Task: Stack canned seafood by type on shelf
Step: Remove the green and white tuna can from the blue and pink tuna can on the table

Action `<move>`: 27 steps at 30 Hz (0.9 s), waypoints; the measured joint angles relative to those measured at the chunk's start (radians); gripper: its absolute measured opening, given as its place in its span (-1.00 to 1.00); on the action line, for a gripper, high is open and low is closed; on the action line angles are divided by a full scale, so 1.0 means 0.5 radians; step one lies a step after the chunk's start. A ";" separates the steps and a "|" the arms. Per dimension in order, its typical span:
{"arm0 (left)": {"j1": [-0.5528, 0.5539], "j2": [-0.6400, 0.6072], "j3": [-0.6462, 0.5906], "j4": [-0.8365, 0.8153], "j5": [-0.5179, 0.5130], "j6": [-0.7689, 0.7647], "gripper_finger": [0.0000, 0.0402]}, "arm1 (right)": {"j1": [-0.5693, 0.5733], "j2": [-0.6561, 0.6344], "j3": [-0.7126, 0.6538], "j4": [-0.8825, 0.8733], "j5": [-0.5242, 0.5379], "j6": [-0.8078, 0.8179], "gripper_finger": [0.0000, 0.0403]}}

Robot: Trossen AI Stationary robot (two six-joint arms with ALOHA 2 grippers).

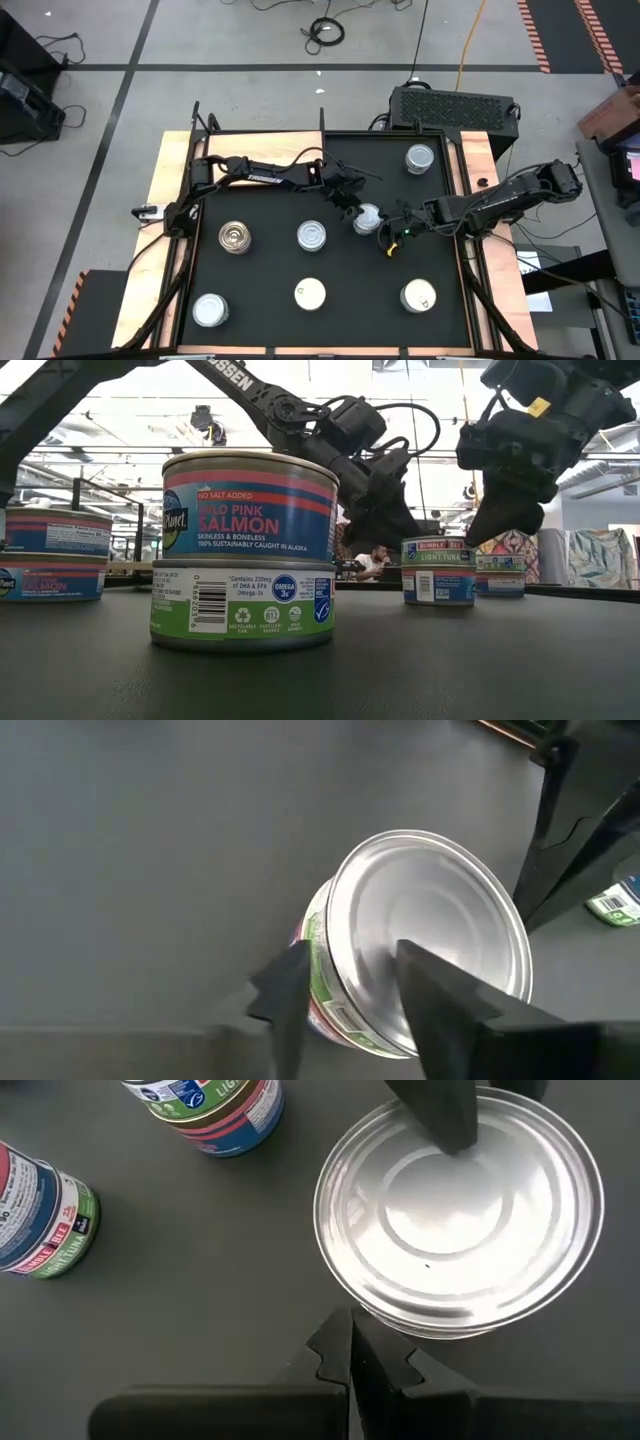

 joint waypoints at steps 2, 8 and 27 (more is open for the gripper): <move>0.000 -0.001 0.000 -0.001 0.007 -0.027 -0.44 | 0.000 0.000 0.000 0.000 0.000 -0.006 -1.00; 0.023 -0.003 0.002 -0.023 0.111 -0.065 -0.80 | 0.000 0.000 0.000 0.000 0.000 -0.016 -1.00; 0.122 -0.015 0.093 -0.056 0.492 -0.281 -1.00 | 0.000 -0.001 0.001 -0.017 -0.005 -0.067 -1.00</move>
